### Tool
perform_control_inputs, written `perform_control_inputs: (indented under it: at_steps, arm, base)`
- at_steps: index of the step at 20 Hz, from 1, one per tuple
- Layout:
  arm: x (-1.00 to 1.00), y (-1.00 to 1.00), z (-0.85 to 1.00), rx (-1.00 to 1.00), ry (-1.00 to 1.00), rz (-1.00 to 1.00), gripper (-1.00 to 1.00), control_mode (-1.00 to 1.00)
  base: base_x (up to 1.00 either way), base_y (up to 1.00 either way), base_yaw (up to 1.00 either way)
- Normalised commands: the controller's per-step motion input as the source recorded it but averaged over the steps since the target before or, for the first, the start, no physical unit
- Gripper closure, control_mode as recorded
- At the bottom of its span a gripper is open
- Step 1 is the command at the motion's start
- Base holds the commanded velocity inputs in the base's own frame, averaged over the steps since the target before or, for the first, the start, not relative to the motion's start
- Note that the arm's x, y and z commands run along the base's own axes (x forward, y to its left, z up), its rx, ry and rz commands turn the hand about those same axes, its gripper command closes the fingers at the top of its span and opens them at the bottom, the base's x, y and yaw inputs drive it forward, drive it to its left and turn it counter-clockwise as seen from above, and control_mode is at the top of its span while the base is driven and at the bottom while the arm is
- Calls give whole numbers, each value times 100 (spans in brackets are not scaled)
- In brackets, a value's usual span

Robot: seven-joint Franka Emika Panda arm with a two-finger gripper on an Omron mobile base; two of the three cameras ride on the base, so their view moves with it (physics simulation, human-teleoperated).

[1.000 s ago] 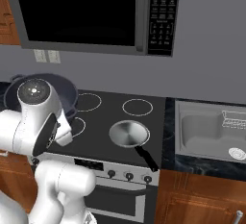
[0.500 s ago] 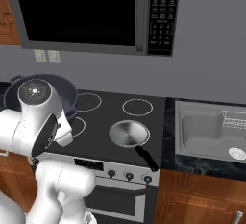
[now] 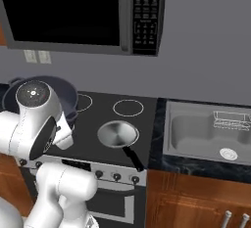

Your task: Move the pot and pan from the stove into the sink.

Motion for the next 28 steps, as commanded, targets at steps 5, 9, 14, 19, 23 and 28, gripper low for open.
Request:
perform_control_inputs:
  at_steps: [5, 9, 14, 19, 23, 28]
  arm:
    - [0, 0, 0, 0, 0, 0, 100, 100]
    - [0, 0, 0, 0, 0, 0, 100, 100]
    - [0, 0, 0, 0, 0, 0, 100, 100]
    - [0, 0, 0, 0, 0, 0, 100, 100]
    - [0, 0, 0, 0, 0, 0, 100, 100]
    - [0, 0, 0, 0, 0, 0, 100, 100]
  base:
    - [0, -71, -3]
    - [0, -75, -3]
    - [0, -78, -3]
    - [3, -77, -2]
    - [5, -71, -1]
    - [3, -67, 0]
